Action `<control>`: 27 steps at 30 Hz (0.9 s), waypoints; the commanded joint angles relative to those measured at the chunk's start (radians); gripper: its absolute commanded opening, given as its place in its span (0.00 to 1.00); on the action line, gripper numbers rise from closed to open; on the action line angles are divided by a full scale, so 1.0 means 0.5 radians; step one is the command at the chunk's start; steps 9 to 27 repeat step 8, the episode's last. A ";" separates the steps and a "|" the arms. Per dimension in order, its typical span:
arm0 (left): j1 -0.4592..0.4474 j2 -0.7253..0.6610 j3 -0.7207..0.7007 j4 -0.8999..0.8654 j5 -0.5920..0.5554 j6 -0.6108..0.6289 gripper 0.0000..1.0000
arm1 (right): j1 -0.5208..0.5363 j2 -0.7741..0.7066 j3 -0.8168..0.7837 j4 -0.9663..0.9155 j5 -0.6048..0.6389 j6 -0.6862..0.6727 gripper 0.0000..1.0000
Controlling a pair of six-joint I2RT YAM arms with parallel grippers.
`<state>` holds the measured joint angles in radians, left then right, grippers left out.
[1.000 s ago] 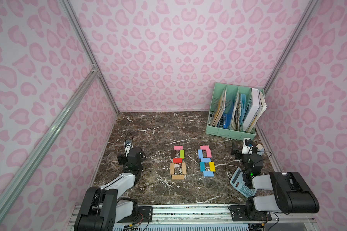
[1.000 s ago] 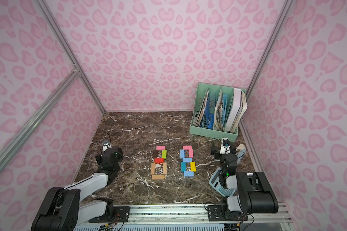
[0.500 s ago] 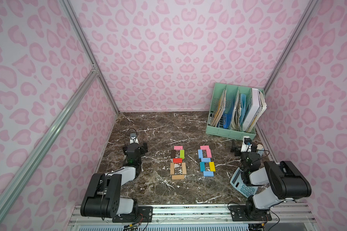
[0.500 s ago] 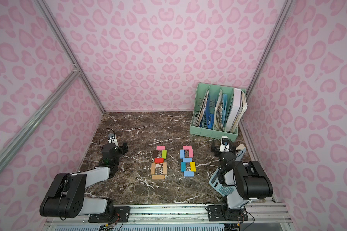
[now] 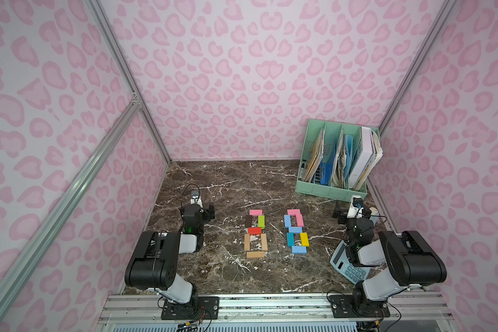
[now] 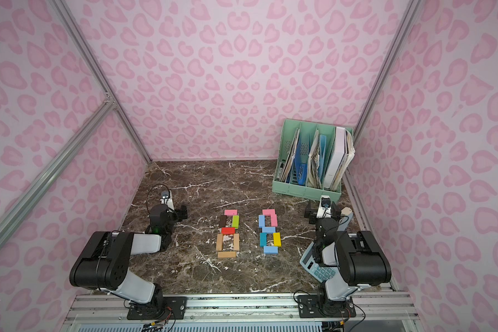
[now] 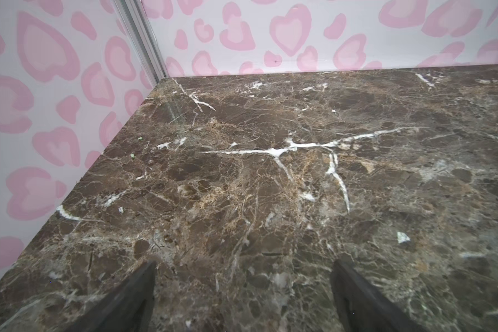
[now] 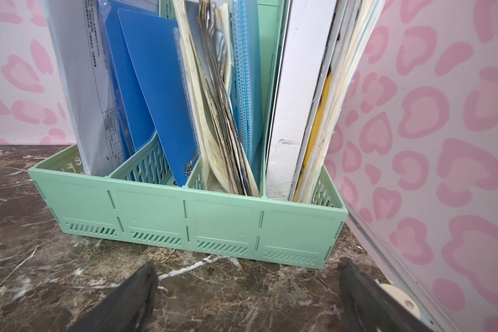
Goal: Assemble the number 8 with building blocks
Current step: Reset both arms
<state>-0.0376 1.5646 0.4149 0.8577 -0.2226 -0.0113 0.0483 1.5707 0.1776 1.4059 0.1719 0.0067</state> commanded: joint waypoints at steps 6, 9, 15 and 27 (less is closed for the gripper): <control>0.005 -0.001 0.012 -0.022 0.026 -0.014 0.99 | 0.001 0.004 0.016 0.009 -0.008 0.016 0.99; 0.005 0.000 0.010 -0.022 0.025 -0.013 0.99 | -0.065 -0.003 0.049 -0.077 -0.153 0.047 1.00; 0.005 0.000 0.010 -0.022 0.025 -0.013 0.99 | -0.065 -0.003 0.049 -0.077 -0.153 0.047 1.00; 0.005 0.000 0.010 -0.022 0.025 -0.013 0.99 | -0.065 -0.003 0.049 -0.077 -0.153 0.047 1.00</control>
